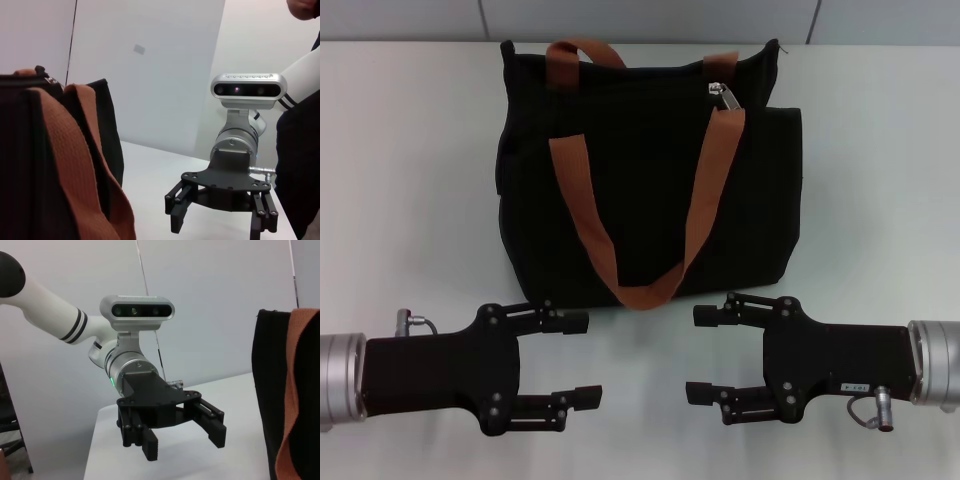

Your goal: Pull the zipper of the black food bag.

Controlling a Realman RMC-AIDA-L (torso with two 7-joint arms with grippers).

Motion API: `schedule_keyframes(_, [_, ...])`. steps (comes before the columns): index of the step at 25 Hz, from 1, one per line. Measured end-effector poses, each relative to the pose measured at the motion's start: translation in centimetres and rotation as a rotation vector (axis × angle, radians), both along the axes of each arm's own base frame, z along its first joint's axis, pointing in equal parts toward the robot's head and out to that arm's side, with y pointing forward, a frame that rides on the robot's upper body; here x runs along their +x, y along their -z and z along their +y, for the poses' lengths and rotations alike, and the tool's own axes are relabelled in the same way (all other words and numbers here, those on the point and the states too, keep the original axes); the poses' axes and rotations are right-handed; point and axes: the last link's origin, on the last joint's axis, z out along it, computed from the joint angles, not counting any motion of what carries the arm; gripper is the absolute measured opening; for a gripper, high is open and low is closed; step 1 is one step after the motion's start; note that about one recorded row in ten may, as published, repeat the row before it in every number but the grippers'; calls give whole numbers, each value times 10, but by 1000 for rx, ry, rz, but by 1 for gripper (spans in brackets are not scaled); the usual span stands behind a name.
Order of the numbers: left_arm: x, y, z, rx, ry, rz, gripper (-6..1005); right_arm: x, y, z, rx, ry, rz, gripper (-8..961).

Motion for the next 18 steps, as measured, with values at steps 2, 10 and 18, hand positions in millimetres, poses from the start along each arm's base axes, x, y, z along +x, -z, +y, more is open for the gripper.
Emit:
schedule_keyframes(2, [-1, 1, -1, -6, 0, 4, 772, 0, 0, 0, 0, -1, 0, 818])
schedule_keyframes(10, [-1, 1, -2, -12, 0, 10, 772, -2, 0, 2, 1, -5, 1, 818])
schedule_keyframes(18, [-1, 1, -2, -13, 0, 10, 772, -2, -1, 2, -1, -8, 2, 818])
